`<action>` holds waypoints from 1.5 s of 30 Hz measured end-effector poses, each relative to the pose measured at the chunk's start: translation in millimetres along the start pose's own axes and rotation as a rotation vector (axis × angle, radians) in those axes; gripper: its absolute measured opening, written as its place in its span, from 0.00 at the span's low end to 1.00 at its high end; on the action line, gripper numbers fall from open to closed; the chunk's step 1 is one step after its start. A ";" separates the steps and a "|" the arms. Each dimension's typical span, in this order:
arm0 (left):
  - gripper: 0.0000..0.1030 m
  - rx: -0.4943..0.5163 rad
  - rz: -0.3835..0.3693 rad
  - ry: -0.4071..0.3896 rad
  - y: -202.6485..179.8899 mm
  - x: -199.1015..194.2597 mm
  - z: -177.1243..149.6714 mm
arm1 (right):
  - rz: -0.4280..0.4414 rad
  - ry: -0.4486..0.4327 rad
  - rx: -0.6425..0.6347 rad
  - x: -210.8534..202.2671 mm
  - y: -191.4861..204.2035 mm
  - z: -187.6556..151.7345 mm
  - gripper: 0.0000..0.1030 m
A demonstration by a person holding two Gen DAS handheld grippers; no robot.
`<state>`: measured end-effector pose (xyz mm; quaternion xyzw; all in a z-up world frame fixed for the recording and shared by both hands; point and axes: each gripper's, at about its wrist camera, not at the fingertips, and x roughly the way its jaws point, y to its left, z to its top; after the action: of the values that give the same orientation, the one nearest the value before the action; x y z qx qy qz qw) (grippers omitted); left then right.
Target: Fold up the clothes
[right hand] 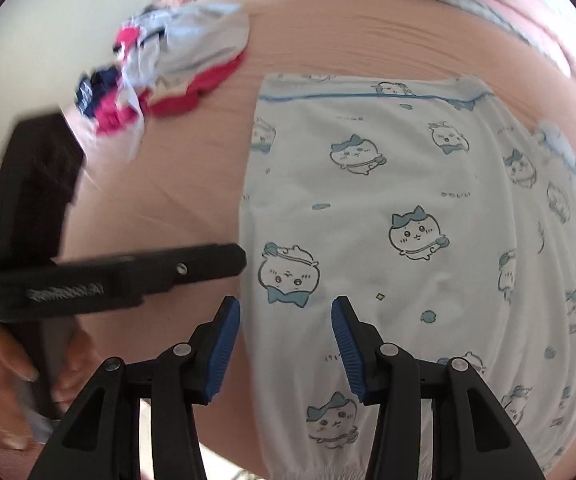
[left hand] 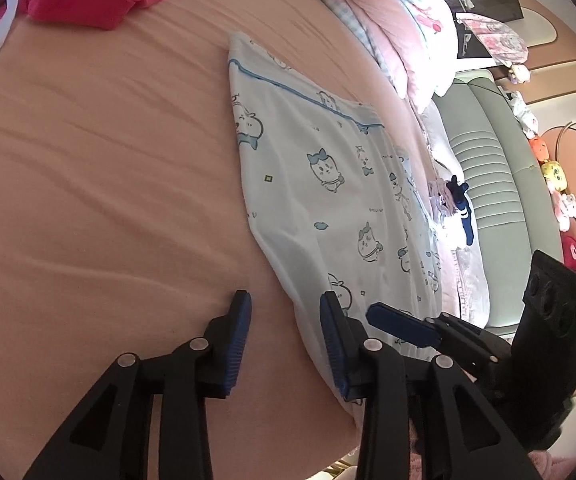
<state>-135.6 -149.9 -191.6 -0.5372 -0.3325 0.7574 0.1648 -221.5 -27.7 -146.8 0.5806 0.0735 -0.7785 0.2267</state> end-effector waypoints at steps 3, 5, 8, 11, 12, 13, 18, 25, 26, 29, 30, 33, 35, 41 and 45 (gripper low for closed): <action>0.31 0.032 0.007 0.011 -2.9 3.8 0.1 | -0.141 0.030 -0.004 13.1 -4.6 -2.4 0.46; 0.31 0.015 -0.005 0.012 -0.6 4.7 0.8 | -0.120 0.024 0.017 13.7 -11.4 -5.1 0.46; 0.31 -0.019 -0.032 0.000 2.5 6.6 1.5 | -0.085 0.017 0.041 12.7 -17.8 -7.2 0.46; 0.31 -0.013 -0.034 -0.010 0.5 7.6 0.9 | -0.052 0.016 0.062 12.0 -23.9 -8.3 0.46; 0.31 -0.010 -0.034 -0.013 -0.3 7.8 0.5 | -0.041 0.014 0.070 11.3 -25.5 -8.4 0.46; 0.31 -0.006 -0.036 -0.015 -1.3 8.1 0.1 | -0.027 0.011 0.080 10.2 -27.6 -8.9 0.46; 0.31 0.048 -0.048 -0.005 -13.2 18.4 -0.1 | 0.012 -0.003 0.111 7.9 -34.4 -12.4 0.47; 0.00 0.109 0.067 -0.014 -20.8 15.1 -4.7 | 0.065 -0.037 0.199 -5.6 -51.4 -21.0 0.46; 0.00 0.110 0.081 -0.019 -18.1 8.9 -6.0 | 0.045 -0.043 0.200 -7.9 -55.1 -21.1 0.46; 0.00 0.112 0.135 -0.026 -8.8 -6.2 -10.4 | -0.039 -0.035 0.188 -8.7 -64.5 -22.5 0.47; 0.00 0.113 0.160 -0.025 -5.0 -9.6 -12.2 | -0.075 -0.022 0.176 -5.9 -66.7 -23.8 0.47; 0.00 0.115 0.229 -0.026 -1.9 -16.5 -18.5 | -0.097 -0.027 0.169 -3.3 -72.9 -30.0 0.47; 0.00 0.100 0.224 -0.026 -1.3 -22.7 -20.7 | -0.113 -0.023 0.162 -6.9 -75.0 -31.8 0.47; 0.01 0.271 0.092 -0.067 -53.9 -18.4 -23.6 | -0.073 -0.066 0.208 -33.0 -94.4 -40.7 0.47; 0.01 0.451 0.139 -0.018 -94.0 18.3 -35.3 | -0.157 -0.063 0.184 -39.7 -106.1 -50.8 0.47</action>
<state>-119.9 -59.1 -147.6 -0.5016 -0.1186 0.8268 0.2253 -214.9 96.1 -141.3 0.5665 0.0398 -0.8153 0.1133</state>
